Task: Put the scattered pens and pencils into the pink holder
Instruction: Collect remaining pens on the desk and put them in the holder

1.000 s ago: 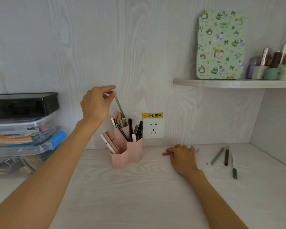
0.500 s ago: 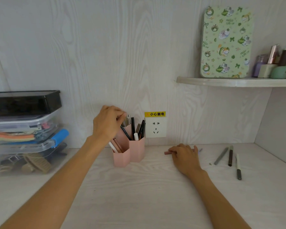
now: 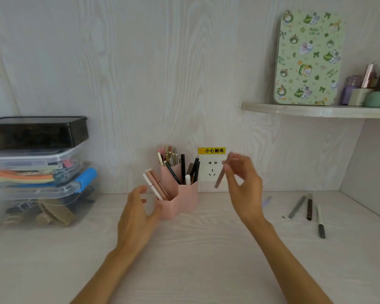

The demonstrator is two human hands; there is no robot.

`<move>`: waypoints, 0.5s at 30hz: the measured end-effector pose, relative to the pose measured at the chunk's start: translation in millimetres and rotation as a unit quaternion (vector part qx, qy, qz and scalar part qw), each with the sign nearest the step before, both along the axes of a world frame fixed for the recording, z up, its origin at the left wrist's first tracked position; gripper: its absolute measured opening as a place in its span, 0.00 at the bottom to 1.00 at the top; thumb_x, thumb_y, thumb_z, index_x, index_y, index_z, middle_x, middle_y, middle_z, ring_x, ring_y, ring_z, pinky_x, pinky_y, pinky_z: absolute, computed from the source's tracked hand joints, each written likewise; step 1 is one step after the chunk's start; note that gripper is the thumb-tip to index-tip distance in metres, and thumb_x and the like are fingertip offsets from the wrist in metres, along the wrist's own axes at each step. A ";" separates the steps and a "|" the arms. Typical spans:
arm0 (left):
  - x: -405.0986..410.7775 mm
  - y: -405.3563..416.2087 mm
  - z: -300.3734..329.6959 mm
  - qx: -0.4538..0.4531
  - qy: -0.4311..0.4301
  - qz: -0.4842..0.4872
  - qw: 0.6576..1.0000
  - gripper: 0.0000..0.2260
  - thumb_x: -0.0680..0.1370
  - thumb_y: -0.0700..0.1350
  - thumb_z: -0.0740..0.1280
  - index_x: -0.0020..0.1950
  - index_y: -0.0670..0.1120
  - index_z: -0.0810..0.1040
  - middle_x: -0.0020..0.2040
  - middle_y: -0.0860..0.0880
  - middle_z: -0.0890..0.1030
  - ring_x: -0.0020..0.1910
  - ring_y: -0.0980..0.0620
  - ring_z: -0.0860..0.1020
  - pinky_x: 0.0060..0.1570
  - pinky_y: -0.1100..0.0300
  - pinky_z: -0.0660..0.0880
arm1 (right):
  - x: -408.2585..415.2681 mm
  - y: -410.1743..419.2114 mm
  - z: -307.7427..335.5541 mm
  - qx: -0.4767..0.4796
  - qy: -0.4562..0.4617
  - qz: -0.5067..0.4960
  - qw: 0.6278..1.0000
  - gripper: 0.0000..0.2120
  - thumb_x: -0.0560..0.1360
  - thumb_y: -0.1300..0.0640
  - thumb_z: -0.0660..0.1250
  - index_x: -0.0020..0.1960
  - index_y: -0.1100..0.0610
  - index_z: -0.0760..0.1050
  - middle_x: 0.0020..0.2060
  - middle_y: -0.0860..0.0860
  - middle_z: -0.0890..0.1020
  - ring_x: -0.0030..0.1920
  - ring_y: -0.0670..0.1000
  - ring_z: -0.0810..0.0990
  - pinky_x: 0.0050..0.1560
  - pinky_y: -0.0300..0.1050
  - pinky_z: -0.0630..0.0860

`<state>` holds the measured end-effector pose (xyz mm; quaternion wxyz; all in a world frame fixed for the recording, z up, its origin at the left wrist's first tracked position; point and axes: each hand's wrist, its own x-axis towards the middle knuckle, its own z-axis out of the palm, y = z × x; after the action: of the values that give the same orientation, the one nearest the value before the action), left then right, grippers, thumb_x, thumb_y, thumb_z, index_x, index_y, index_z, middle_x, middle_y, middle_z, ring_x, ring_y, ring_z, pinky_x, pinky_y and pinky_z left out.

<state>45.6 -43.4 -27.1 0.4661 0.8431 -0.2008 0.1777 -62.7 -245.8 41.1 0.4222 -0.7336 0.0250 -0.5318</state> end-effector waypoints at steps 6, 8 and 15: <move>-1.4 -3.7 -6.3 -0.069 0.085 -0.061 0.992 0.12 0.76 0.56 0.65 0.58 0.55 0.75 0.51 0.59 0.79 0.46 0.57 0.79 0.50 0.54 0.77 | 23.7 66.4 23.5 -0.010 -0.050 0.072 0.996 0.18 0.78 0.59 0.62 0.61 0.41 0.65 0.48 0.44 0.81 0.45 0.42 0.83 0.43 0.33 0.78; -2.4 -2.2 -6.5 -0.078 0.092 -0.062 0.991 0.10 0.76 0.55 0.65 0.56 0.57 0.75 0.50 0.59 0.79 0.47 0.56 0.79 0.51 0.53 0.77 | 38.2 79.5 21.4 -0.098 0.031 0.028 0.994 0.16 0.78 0.58 0.62 0.61 0.41 0.66 0.49 0.44 0.82 0.46 0.42 0.83 0.43 0.38 0.79; -5.5 2.0 -4.0 -0.090 0.092 -0.061 0.990 0.10 0.75 0.54 0.67 0.55 0.55 0.77 0.50 0.60 0.80 0.47 0.58 0.79 0.49 0.56 0.76 | 73.6 90.1 8.9 -0.439 0.208 -0.098 0.869 0.13 0.75 0.57 0.61 0.59 0.56 0.75 0.43 0.53 0.84 0.47 0.57 0.78 0.47 0.48 0.69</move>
<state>40.1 -41.4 -31.1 0.5666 0.7966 -0.1912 0.0885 10.8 -155.7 50.0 -0.0121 -0.9307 -0.0521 -0.3618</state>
